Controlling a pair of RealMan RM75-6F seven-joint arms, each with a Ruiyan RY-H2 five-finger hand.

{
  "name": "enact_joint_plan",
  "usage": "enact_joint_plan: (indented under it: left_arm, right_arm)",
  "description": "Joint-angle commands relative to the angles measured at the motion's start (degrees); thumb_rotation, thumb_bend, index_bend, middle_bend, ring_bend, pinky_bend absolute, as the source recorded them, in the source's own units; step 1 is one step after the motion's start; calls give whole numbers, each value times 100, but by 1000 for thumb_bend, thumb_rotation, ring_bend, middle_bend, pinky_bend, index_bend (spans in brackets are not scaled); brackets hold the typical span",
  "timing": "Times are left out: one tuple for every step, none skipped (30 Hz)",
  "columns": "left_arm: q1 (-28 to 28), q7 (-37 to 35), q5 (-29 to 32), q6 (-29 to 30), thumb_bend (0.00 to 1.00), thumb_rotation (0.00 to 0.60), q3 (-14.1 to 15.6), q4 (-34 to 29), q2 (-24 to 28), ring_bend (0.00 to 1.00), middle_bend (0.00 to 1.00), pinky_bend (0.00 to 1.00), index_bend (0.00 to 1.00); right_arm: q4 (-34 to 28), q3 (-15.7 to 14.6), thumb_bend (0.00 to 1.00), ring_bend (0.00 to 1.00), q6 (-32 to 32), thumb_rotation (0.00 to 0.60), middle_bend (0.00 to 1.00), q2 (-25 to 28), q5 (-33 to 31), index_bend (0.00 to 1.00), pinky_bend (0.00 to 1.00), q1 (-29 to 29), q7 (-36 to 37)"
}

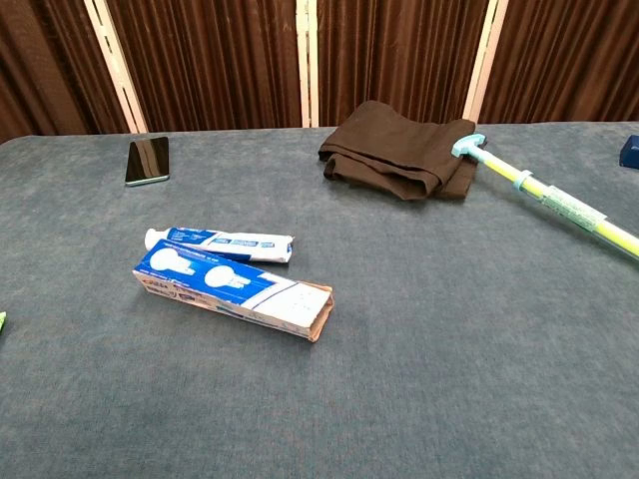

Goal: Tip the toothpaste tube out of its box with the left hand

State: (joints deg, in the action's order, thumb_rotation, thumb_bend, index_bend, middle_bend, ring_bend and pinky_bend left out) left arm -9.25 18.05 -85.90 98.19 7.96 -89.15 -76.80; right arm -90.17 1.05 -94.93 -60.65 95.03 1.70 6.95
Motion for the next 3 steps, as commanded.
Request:
enact_joint_plan:
  left_arm:
    - [138,-164,-37,47,162,600,-16,60,63,0,0,0,0]
    - [170,-186,-59,56,162,600,-38,48,92,0,0,0,0]
    - [189,-201,-78,62,162,600,-61,39,107,0,0,0,0]
  right_arm:
    - [-6,-7,69,0,-17,600,0,-16,25,25,0,1,-23]
    - [-2,-8,70,0,-13,600,0,-19,31,25,0,-4,-29]
    - [2,-8,69,0,-7,600,0,-21,30,25,0,-8,-33]
